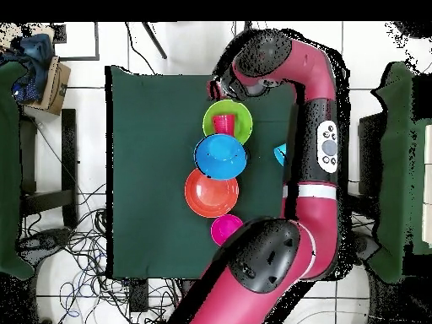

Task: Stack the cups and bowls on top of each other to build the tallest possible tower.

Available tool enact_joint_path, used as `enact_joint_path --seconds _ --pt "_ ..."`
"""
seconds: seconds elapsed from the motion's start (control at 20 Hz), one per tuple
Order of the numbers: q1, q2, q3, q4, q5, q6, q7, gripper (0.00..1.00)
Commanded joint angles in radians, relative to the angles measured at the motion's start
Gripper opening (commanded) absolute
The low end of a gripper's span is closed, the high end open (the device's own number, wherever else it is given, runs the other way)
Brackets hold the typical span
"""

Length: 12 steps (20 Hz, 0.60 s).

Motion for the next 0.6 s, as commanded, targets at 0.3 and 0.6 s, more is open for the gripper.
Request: enact_joint_path --seconds 0.3,0.6 --pt "-0.01 0.064 -0.089 0.077 -0.057 -0.007 -0.184 1.0" --pt "0.011 0.09 -0.086 0.041 -0.065 -0.026 -0.184 1.0"
